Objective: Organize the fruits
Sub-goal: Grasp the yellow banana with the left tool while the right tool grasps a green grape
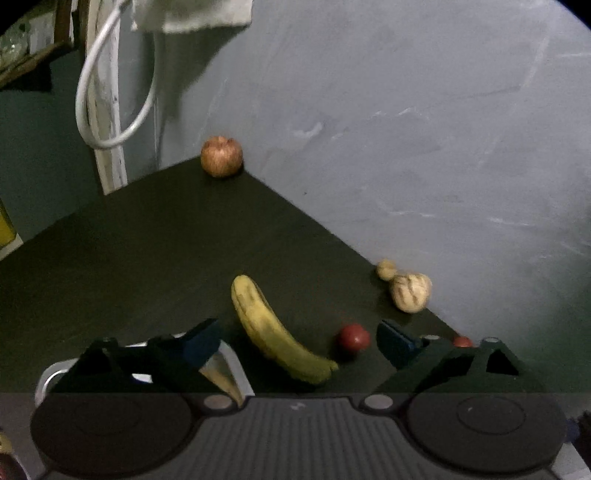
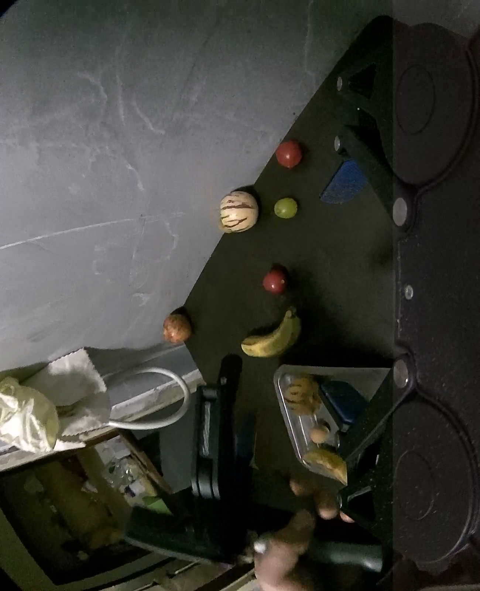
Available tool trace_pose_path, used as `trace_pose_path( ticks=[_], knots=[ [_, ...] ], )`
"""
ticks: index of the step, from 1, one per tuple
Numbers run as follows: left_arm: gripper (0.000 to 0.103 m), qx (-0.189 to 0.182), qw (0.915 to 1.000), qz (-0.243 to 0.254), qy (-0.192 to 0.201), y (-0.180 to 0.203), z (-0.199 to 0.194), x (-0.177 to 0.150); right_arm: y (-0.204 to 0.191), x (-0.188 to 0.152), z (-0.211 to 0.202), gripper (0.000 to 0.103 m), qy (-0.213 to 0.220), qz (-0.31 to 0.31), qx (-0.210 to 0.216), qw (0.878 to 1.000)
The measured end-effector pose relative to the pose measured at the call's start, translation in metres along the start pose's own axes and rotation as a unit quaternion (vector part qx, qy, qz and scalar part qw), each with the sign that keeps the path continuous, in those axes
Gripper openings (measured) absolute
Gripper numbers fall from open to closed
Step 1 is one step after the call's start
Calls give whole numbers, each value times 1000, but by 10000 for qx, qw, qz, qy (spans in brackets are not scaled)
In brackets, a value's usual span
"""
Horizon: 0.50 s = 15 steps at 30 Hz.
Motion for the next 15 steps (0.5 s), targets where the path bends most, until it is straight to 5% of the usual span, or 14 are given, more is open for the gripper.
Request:
trace_pose_path(
  ticks=[15],
  knots=[
    [68,-178,9906,-1013,-904,-12,63,13,19,20,69,100,24,-329,32,9994]
  ],
)
Point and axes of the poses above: each gripper's, at about its wrist camera, not at the fingertips, and z roughly the way its jaws point, y to its right, x to its top, the point moved 6 cm from there along z, roughly the way its jaws point, and after that the axes turned 5 degrees about x, right-handed, at the moved point
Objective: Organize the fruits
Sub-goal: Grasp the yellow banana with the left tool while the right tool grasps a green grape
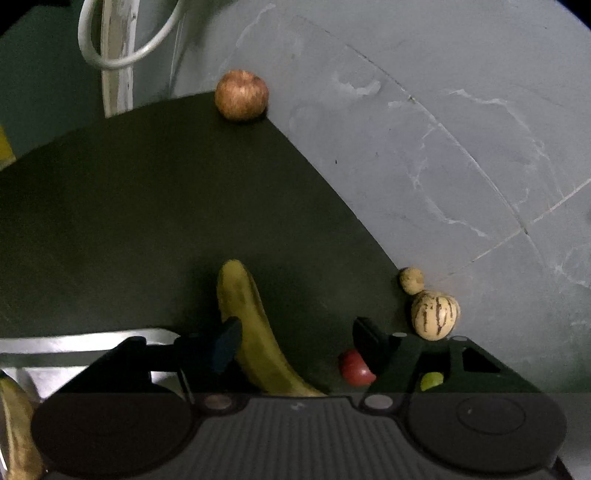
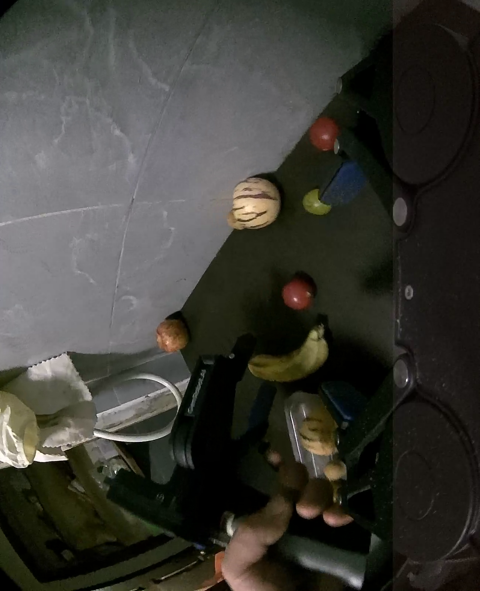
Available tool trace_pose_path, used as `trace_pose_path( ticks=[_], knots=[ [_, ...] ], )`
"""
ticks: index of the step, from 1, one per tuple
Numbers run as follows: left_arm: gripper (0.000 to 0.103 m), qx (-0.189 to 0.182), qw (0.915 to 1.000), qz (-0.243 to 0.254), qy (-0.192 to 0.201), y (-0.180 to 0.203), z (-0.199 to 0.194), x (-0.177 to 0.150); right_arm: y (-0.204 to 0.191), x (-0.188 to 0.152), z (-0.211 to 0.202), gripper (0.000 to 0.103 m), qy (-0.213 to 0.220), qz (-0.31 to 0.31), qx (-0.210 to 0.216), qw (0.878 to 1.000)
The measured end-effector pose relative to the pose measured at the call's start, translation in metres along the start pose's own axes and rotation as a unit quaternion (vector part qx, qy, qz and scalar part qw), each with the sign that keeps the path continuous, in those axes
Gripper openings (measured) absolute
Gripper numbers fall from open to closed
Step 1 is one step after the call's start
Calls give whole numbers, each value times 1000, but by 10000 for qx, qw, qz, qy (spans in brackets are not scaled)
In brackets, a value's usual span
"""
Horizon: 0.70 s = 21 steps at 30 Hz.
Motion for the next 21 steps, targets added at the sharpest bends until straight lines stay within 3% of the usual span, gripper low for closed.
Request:
trace_pose_path(
  ticks=[7,21],
  knots=[
    [67,-23,9997,-169,-153,5,1,5,16,1,12,99,73,38,-59,9999],
    [65,384,9983,-366,-260,-4,4,3,27,-5,13,99,92,133,-39,9999]
  ],
)
Point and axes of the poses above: each gripper's, at about its wrist camera, not at the fingertips, and z roughly the way its jaws point, y to its right, x to its top, the point moved 6 cm from there along z, roughly the way its jaws point, and after that the axes turned 5 degrees about x, right-handed, at the moved point
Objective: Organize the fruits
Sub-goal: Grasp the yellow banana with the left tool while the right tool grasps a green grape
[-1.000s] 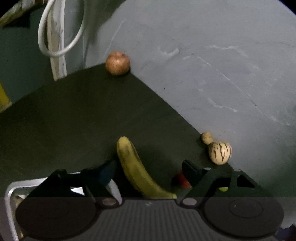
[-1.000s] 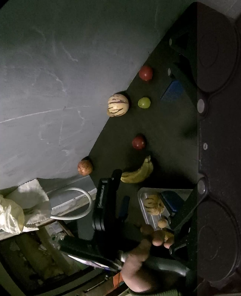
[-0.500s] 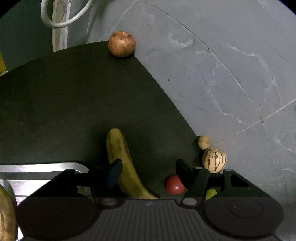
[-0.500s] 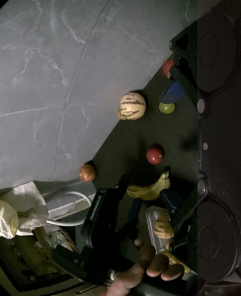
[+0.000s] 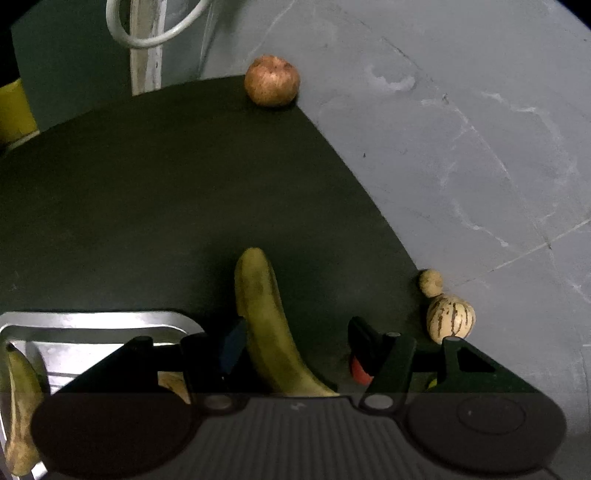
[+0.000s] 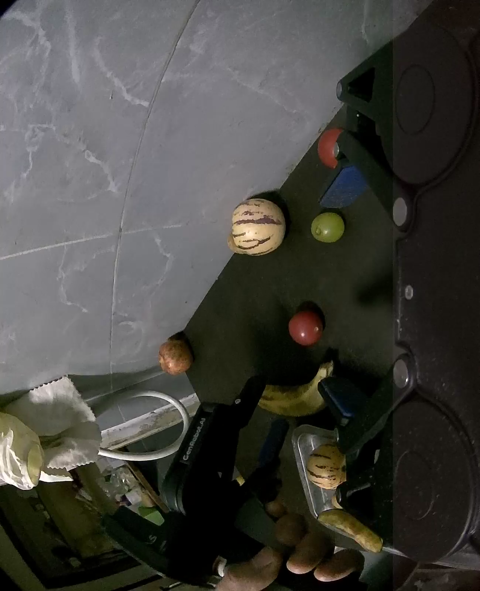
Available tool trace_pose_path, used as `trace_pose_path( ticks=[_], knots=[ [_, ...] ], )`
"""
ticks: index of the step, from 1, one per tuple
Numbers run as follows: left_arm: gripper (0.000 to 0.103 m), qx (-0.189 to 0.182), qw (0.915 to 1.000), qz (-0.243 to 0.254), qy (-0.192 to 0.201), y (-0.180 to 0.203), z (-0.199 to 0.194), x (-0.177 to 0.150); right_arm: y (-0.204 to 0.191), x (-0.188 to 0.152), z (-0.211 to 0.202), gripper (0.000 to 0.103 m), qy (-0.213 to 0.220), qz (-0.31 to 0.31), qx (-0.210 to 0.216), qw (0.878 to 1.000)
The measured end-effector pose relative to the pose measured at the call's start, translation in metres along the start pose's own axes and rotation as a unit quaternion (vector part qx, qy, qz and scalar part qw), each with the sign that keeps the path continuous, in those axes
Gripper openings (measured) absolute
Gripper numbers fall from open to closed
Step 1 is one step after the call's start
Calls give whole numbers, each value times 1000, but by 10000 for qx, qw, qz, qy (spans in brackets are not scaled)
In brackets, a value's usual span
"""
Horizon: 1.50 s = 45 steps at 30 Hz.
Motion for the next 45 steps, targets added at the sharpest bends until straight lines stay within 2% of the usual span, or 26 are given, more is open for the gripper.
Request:
trace_pose_path(
  ticks=[6,10,12,15,18,20,24,30,33,37,45],
  knots=[
    [67,176,9998,104,-17,5,4,-3,3,0,8,94,-7,-209,-96,9997],
    [66,272,9993,256,-91,7,7,-10,11,-2,22,88,-87,-392,-279,9988],
    [66,252,9993,182,-187,4,11,-15,14,-2,29,85,-134,-506,-343,9980],
    [61,246,9992,113,-299,0,18,-19,17,-2,40,79,-251,-686,-415,9965],
    [62,267,9993,120,-221,-1,19,-19,21,-4,48,73,-370,-770,-454,9953],
    [61,275,9993,120,-213,-2,21,-18,23,-5,51,63,-428,-790,-472,9948],
    [54,347,9990,205,-204,-1,23,-18,25,-9,54,58,-530,-743,-536,9944],
    [44,303,9992,100,-235,-7,27,-14,25,-11,55,57,-526,-700,-569,9945],
    [42,315,9991,78,-269,-8,28,-14,26,-10,55,48,-514,-728,-614,9941],
    [40,298,9994,85,-152,-9,26,-17,34,-9,53,23,-452,-672,-730,9940],
    [37,262,9994,214,1,-6,26,-21,33,-9,45,23,-368,-667,-575,9954]
  ],
)
Point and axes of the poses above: each gripper's, at about its wrist camera, not at the fingertips, and z roughly the way its jaws point, y to its right, x to its top, the point moved 6 cm from there along z, roughly the way its jaws point, and after that the axes turned 5 degrees about x, right-handed, at the moved point
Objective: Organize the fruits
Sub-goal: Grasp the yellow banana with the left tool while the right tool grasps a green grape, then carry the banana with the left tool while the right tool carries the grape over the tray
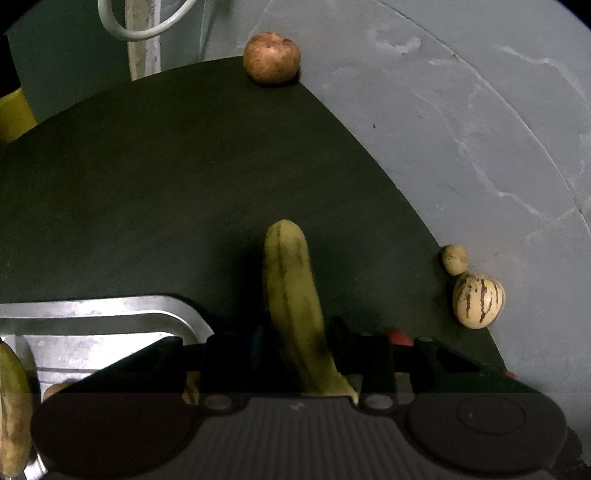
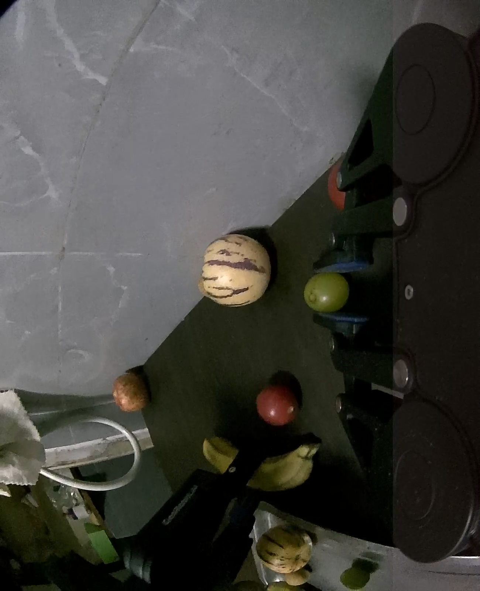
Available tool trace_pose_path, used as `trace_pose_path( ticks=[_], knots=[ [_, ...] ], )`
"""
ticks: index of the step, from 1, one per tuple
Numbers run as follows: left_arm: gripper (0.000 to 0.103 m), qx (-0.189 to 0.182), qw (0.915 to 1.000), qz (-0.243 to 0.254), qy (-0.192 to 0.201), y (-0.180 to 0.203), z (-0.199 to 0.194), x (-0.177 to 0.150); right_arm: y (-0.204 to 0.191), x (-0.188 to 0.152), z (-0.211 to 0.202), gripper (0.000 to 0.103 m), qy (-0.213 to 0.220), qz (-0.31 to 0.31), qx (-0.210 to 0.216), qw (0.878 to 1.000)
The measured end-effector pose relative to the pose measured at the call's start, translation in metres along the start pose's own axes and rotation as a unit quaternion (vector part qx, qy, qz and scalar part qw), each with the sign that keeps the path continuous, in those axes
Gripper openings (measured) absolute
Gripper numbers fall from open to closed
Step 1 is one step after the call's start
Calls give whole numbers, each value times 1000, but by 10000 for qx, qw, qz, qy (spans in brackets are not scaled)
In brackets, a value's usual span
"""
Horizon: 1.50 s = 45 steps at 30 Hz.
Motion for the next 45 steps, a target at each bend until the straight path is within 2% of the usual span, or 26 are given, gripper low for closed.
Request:
trace_pose_path(
  ticks=[6,16,28,35,45],
  knots=[
    [36,-112,9998,-136,-27,-3,-5,-5,-10,6,-13,23,102,-9,82,9999],
    [35,-238,9995,-68,208,-4,-36,-15,-29,13,-42,23,257,76,234,9994],
    [35,-247,9935,621,925,3,-99,-44,-61,21,-104,23,620,18,451,9971],
    [35,-134,9854,894,1446,-2,-140,-66,-75,27,-144,23,789,50,575,9952],
    [35,68,9791,781,1875,-28,-184,-98,-104,33,-184,23,975,-104,934,9908]
  ],
)
Point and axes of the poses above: each gripper's, at about its wrist camera, not at the fingertips, and z roughly the way its jaws point, y to its right, x to its top, the point moved 6 cm from there along z, roughly the way its jaws point, and after that the axes turned 5 degrees about x, right-handed, at the moved point
